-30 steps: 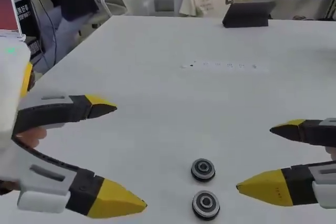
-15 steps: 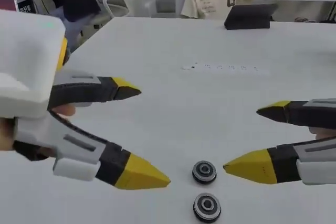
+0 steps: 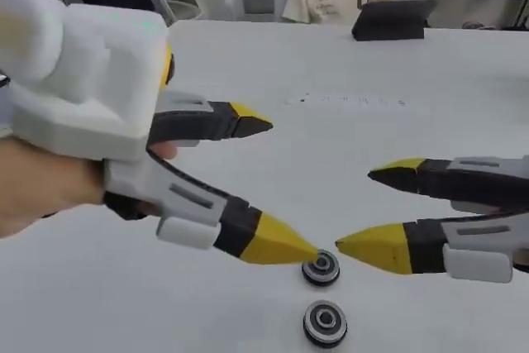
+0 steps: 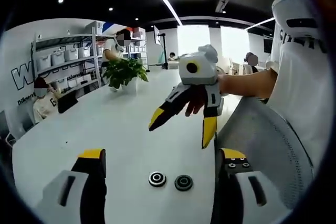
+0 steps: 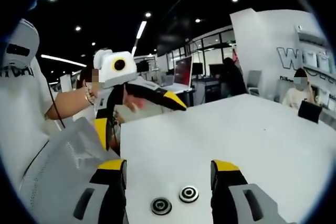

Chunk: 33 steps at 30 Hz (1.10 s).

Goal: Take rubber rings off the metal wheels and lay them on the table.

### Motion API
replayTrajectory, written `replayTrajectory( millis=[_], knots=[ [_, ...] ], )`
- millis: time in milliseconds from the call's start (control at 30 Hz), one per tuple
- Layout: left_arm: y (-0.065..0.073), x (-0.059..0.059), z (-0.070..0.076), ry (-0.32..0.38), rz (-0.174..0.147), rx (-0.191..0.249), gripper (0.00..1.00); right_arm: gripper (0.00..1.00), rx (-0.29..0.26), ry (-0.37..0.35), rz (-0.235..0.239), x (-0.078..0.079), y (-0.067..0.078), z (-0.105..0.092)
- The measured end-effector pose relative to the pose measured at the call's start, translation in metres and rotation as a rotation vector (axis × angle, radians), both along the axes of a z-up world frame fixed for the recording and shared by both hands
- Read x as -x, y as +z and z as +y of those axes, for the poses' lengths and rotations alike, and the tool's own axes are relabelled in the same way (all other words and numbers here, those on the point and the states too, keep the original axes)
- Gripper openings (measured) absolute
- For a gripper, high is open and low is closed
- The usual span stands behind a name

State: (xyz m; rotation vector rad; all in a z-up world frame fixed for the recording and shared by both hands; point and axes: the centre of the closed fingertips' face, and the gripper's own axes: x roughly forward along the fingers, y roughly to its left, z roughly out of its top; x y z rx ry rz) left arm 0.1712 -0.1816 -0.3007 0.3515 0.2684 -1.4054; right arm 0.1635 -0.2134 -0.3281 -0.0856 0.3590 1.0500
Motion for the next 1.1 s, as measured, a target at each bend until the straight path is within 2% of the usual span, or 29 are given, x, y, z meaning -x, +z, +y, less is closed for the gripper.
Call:
replayTrajectory(
  millis=[100,133,200,267,400,500,600,700,767,867,967,1100],
  knots=[
    [-0.005,0.001,-0.007,-0.007,-0.001,0.003,0.85,0.54,-0.009,0.006,0.008,0.0,-0.007,-0.002],
    [-0.008,0.002,-0.011,-0.012,0.001,0.006,0.85,0.52,-0.009,0.003,0.034,0.001,-0.011,-0.003],
    [-0.012,0.003,-0.014,-0.017,0.004,0.011,0.85,0.51,0.034,0.009,0.077,0.005,-0.025,-0.005],
    [-0.018,0.004,-0.016,-0.024,0.008,0.012,0.84,0.49,0.053,0.026,0.069,0.007,-0.032,-0.003],
    [-0.028,0.004,-0.018,-0.034,0.005,0.01,0.82,0.45,0.061,0.051,0.088,0.013,-0.043,0.001],
    [-0.035,0.006,-0.021,-0.041,-0.007,0.03,0.79,0.43,0.065,0.074,0.099,0.018,-0.055,0.005],
    [-0.043,0.005,-0.019,-0.035,-0.027,0.034,0.77,0.41,0.085,0.087,0.105,0.021,-0.065,0.004],
    [-0.047,0.006,-0.018,-0.032,-0.021,0.063,0.73,0.4,0.097,0.082,0.111,0.02,-0.073,0.003],
    [-0.049,0.006,-0.017,-0.033,-0.021,0.074,0.7,0.4,0.106,0.084,0.128,0.022,-0.079,0.003],
    [-0.055,0.008,-0.016,-0.039,-0.038,0.087,0.63,0.4,0.106,0.097,0.161,0.029,-0.089,0.006],
    [-0.064,0.01,-0.014,-0.05,-0.016,0.082,0.58,0.38,0.112,0.098,0.189,0.031,-0.099,0.006],
    [-0.074,0.011,-0.014,-0.054,-0.012,0.064,0.52,0.36,0.158,0.099,0.195,0.032,-0.11,0.005]
  ],
)
